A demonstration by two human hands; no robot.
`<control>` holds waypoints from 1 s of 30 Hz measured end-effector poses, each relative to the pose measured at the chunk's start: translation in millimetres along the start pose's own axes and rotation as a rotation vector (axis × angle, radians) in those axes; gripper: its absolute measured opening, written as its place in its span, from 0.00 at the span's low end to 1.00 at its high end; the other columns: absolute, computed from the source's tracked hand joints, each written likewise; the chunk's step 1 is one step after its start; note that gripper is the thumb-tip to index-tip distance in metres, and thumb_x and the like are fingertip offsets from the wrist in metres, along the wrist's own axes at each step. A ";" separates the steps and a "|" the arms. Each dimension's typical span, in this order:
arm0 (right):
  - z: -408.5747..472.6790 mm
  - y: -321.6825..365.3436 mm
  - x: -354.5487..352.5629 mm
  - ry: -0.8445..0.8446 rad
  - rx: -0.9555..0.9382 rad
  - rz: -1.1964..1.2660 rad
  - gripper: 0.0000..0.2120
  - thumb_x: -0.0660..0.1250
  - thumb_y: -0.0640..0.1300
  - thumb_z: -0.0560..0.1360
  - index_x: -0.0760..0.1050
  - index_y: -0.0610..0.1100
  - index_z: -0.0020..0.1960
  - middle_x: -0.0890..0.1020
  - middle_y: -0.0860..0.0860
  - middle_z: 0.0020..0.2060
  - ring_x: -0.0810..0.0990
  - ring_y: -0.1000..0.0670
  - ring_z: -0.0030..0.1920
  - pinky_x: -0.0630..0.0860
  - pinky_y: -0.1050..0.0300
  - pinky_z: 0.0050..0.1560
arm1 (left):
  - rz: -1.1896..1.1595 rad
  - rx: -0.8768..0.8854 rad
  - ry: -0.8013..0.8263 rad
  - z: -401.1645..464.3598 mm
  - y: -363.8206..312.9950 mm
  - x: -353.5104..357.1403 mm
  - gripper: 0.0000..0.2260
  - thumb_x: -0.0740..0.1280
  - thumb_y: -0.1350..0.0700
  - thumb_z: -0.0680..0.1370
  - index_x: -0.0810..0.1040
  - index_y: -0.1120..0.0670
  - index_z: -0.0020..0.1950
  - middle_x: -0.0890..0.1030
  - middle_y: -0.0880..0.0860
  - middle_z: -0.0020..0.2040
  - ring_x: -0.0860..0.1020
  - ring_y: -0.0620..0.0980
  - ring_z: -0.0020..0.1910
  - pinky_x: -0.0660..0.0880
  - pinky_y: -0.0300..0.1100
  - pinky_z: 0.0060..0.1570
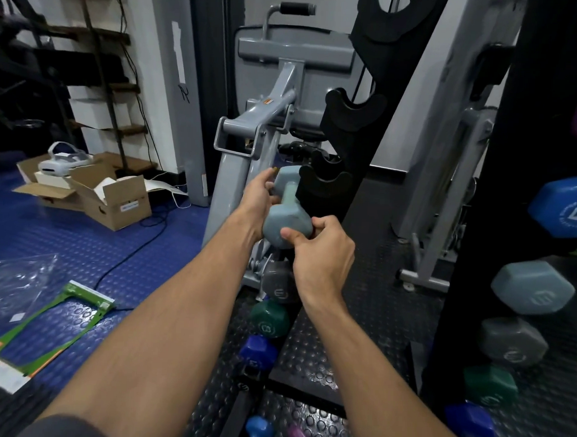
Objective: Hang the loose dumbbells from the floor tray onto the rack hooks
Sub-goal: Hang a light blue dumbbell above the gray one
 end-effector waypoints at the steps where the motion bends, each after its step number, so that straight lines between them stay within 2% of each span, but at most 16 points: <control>1: 3.2 -1.6 -0.4 -0.010 0.006 -0.013 0.19 0.82 0.55 0.68 0.78 0.48 0.49 0.83 0.52 0.41 0.81 0.51 0.43 0.72 0.59 0.41 | 0.027 -0.011 -0.007 2.1 -0.2 2.5 0.20 0.59 0.40 0.83 0.73 0.57 0.45 0.78 0.54 0.31 0.77 0.51 0.26 0.76 0.38 0.28; 3: 7.2 -4.8 0.0 -0.019 0.015 -0.035 0.19 0.81 0.57 0.68 0.78 0.47 0.47 0.83 0.52 0.41 0.81 0.51 0.43 0.71 0.59 0.40 | 0.087 -0.021 -0.014 6.7 -1.9 4.8 0.24 0.55 0.38 0.84 0.73 0.57 0.44 0.77 0.53 0.26 0.76 0.49 0.23 0.73 0.36 0.26; 6: 4.0 -12.6 -1.3 -0.012 0.041 -0.056 0.19 0.80 0.58 0.68 0.77 0.47 0.45 0.81 0.53 0.39 0.79 0.53 0.39 0.66 0.64 0.33 | 0.169 -0.028 -0.022 11.9 -0.9 9.4 0.28 0.51 0.35 0.83 0.76 0.58 0.46 0.78 0.56 0.32 0.77 0.51 0.26 0.73 0.41 0.31; 8: -2.1 -26.2 -4.3 -0.013 0.090 -0.028 0.19 0.80 0.59 0.69 0.77 0.46 0.44 0.80 0.55 0.35 0.78 0.56 0.36 0.64 0.68 0.31 | 0.209 -0.006 -0.026 6.1 -0.3 17.6 0.31 0.51 0.36 0.84 0.77 0.56 0.35 0.75 0.53 0.26 0.73 0.49 0.26 0.69 0.40 0.30; 10: -6.9 -40.2 -7.8 -0.004 0.138 0.008 0.19 0.79 0.59 0.70 0.78 0.46 0.44 0.80 0.56 0.34 0.77 0.58 0.35 0.66 0.65 0.32 | 0.169 0.020 -0.005 1.7 0.9 25.9 0.36 0.51 0.39 0.85 0.74 0.53 0.21 0.72 0.49 0.19 0.70 0.45 0.21 0.65 0.38 0.28; 11: -7.4 -43.3 -9.1 0.006 0.146 0.015 0.18 0.79 0.59 0.70 0.78 0.46 0.44 0.81 0.56 0.34 0.78 0.59 0.36 0.68 0.62 0.33 | 0.135 0.020 0.006 0.8 1.1 29.6 0.36 0.53 0.40 0.85 0.73 0.53 0.19 0.71 0.48 0.18 0.70 0.45 0.19 0.64 0.38 0.27; 14: 0.0 -43.7 -9.5 0.051 0.152 -0.031 0.19 0.80 0.60 0.68 0.79 0.47 0.43 0.83 0.54 0.34 0.82 0.54 0.37 0.76 0.56 0.37 | 0.147 0.051 -0.056 15.5 2.3 27.2 0.25 0.59 0.39 0.83 0.74 0.52 0.31 0.73 0.49 0.24 0.71 0.46 0.25 0.66 0.38 0.28; 16: 4.4 -40.4 -11.3 0.084 0.142 -0.057 0.20 0.80 0.62 0.67 0.79 0.48 0.43 0.84 0.53 0.35 0.83 0.52 0.38 0.78 0.55 0.38 | 0.209 0.069 -0.072 10.7 8.6 18.3 0.22 0.60 0.37 0.82 0.75 0.51 0.36 0.74 0.50 0.30 0.71 0.47 0.31 0.68 0.40 0.34; 20: 3.4 -28.1 -17.2 0.109 0.033 -0.126 0.20 0.80 0.59 0.70 0.78 0.47 0.52 0.83 0.53 0.41 0.82 0.53 0.41 0.71 0.62 0.34 | 0.152 0.080 0.038 -14.3 9.1 28.3 0.24 0.58 0.41 0.84 0.76 0.50 0.32 0.73 0.46 0.26 0.71 0.43 0.27 0.69 0.37 0.35; 21: 1.6 -25.2 -17.4 0.102 -0.001 -0.131 0.20 0.79 0.58 0.71 0.77 0.48 0.54 0.82 0.53 0.42 0.82 0.52 0.42 0.72 0.61 0.35 | 0.144 0.080 0.044 -17.7 13.8 27.9 0.24 0.59 0.41 0.84 0.77 0.51 0.32 0.75 0.46 0.27 0.74 0.43 0.29 0.73 0.38 0.39; 22: 0.2 -22.1 -16.9 0.090 -0.037 -0.136 0.20 0.79 0.57 0.72 0.77 0.48 0.55 0.81 0.53 0.44 0.81 0.51 0.44 0.75 0.58 0.39 | 0.144 0.102 0.014 -20.9 16.2 24.8 0.23 0.61 0.40 0.82 0.78 0.52 0.34 0.77 0.47 0.30 0.78 0.45 0.34 0.78 0.42 0.47; 24: -1.8 -18.0 -15.9 0.067 -0.081 -0.144 0.20 0.78 0.55 0.72 0.76 0.47 0.57 0.79 0.53 0.49 0.81 0.49 0.47 0.79 0.52 0.47 | 0.133 0.149 -0.039 -27.7 18.1 20.0 0.19 0.63 0.39 0.81 0.78 0.52 0.41 0.81 0.50 0.40 0.80 0.51 0.48 0.77 0.53 0.64; 25: -2.7 -17.3 -15.2 0.067 -0.088 -0.136 0.21 0.78 0.55 0.73 0.75 0.47 0.58 0.78 0.52 0.51 0.81 0.49 0.49 0.80 0.50 0.49 | 0.134 0.173 -0.068 -30.8 19.1 18.2 0.18 0.63 0.39 0.81 0.78 0.52 0.42 0.81 0.51 0.44 0.80 0.52 0.52 0.75 0.55 0.67; 28: -2.6 -13.8 -15.3 0.081 -0.110 -0.103 0.25 0.78 0.51 0.73 0.72 0.48 0.65 0.79 0.51 0.54 0.81 0.49 0.52 0.81 0.52 0.52 | 0.141 0.224 -0.120 -43.2 20.8 17.5 0.16 0.63 0.40 0.80 0.81 0.51 0.47 0.84 0.51 0.51 0.81 0.54 0.58 0.75 0.55 0.66; 30: -1.5 -12.2 -15.8 0.090 -0.126 -0.110 0.25 0.78 0.51 0.73 0.72 0.48 0.65 0.79 0.51 0.54 0.81 0.50 0.52 0.79 0.54 0.49 | 0.121 0.245 -0.144 -49.1 24.3 17.9 0.16 0.62 0.42 0.81 0.82 0.52 0.50 0.84 0.52 0.53 0.82 0.53 0.56 0.78 0.49 0.59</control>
Point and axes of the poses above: each hand's wrist, its own z-axis towards the middle knuckle, its own x-axis out of the palm, y = z × x, the point moved 8 cm from there along z, towards the middle knuckle
